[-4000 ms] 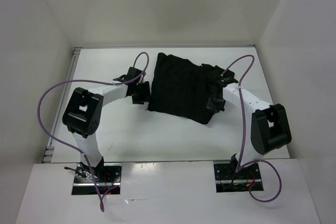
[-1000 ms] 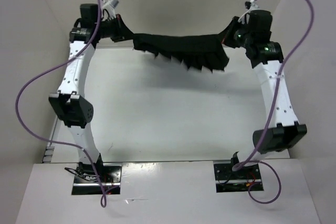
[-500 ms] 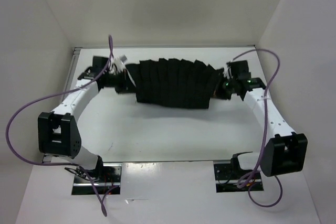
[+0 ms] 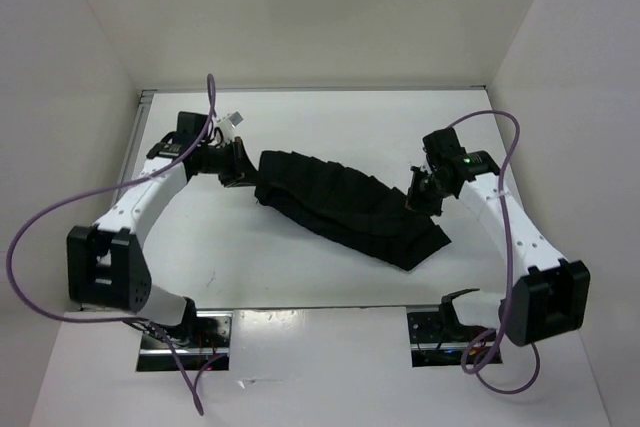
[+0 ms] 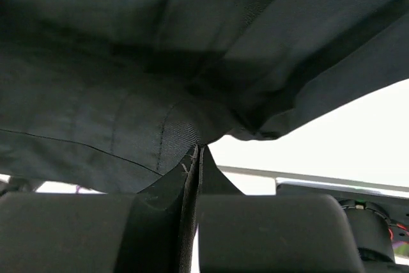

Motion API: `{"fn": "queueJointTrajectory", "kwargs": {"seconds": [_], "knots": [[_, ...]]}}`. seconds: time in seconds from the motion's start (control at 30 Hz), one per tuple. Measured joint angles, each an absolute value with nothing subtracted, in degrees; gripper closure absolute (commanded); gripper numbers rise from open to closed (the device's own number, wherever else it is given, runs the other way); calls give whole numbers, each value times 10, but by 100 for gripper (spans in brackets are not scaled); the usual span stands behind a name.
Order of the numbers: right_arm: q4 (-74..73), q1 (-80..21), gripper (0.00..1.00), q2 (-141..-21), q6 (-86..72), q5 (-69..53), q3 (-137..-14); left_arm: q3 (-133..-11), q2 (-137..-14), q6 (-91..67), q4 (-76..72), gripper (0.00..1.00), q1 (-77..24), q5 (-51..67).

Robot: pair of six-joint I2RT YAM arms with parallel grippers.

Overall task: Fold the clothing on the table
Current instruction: Fold the skirt

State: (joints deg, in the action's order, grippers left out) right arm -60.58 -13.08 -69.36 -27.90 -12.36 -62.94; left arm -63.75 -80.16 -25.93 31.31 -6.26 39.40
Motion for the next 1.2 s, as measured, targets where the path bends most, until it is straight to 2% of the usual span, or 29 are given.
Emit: {"fn": "queueJointTrajectory", "kwargs": {"seconds": [0.17, 0.37, 0.53, 0.6, 0.7, 0.87, 0.9, 0.93, 0.97, 1.0, 1.03, 1.1, 1.2], "knots": [[-572, -131, 100, -772, -302, -72, -630, -699, -939, -276, 272, 100, -64, 373], [-544, -131, 100, -787, -326, -48, -630, -793, -1043, -291, 248, 100, -68, 367], [-533, -131, 100, -793, -341, -41, -628, -874, -1098, -302, 234, 90, -75, 378], [-531, -131, 100, -793, -346, -38, -624, -903, -1126, -302, 224, 53, -81, 381], [-533, -131, 100, -793, -352, -33, -613, -947, -1176, -311, 210, 39, -92, 380], [-536, -131, 100, -793, -361, -23, -604, -973, -1235, -350, 163, 33, -99, 380], [-536, -131, 96, -793, -364, -18, -604, -974, -1239, -360, 158, 33, -99, 380], [-537, -130, 88, -793, -367, -12, -604, -979, -1241, -364, 157, 32, -99, 378], [-537, -128, 77, -793, -372, -6, -604, -985, -1241, -366, 157, 32, -99, 375], [-538, -125, 72, -793, -379, 2, -605, -996, -1241, -366, 158, 32, -99, 373], [-540, -120, 72, -793, -384, 8, -606, -1008, -1241, -365, 158, 32, -99, 370], [-536, -100, 63, -787, -397, 21, -613, -1030, -1241, -364, 152, 30, -99, 367], [-530, -75, 63, -769, -423, 43, -635, -1049, -1241, -364, 147, 30, -99, 357]]}}
